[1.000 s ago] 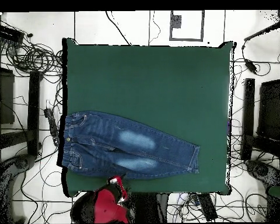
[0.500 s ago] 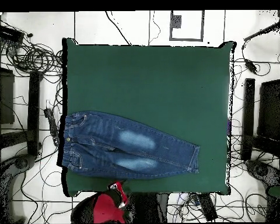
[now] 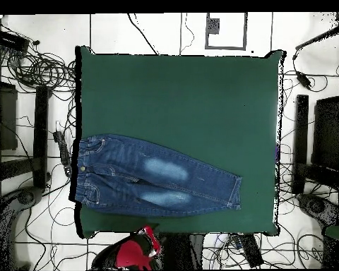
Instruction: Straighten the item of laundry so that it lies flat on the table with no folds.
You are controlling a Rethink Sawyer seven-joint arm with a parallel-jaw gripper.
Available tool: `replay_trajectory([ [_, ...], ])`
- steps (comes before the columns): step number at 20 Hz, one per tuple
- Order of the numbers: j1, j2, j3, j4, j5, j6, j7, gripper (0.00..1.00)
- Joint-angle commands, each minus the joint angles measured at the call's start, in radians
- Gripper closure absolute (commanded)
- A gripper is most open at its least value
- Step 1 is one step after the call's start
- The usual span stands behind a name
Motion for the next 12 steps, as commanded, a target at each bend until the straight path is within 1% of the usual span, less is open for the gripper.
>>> replay_trajectory([
  [1, -0.008, 0.176, 0.094, -0.143, 0.069, -0.073, 0.151, 0.00],
  [3, -0.024, 0.203, 0.102, -0.154, 0.070, -0.086, 0.148, 0.00],
  [7, -0.074, 0.259, 0.122, -0.182, 0.037, -0.144, 0.150, 0.00],
  [8, -0.098, 0.286, 0.133, -0.198, 0.017, -0.184, 0.162, 0.00],
  [12, -0.129, 0.354, 0.132, -0.241, -0.012, -0.246, 0.164, 0.00],
])
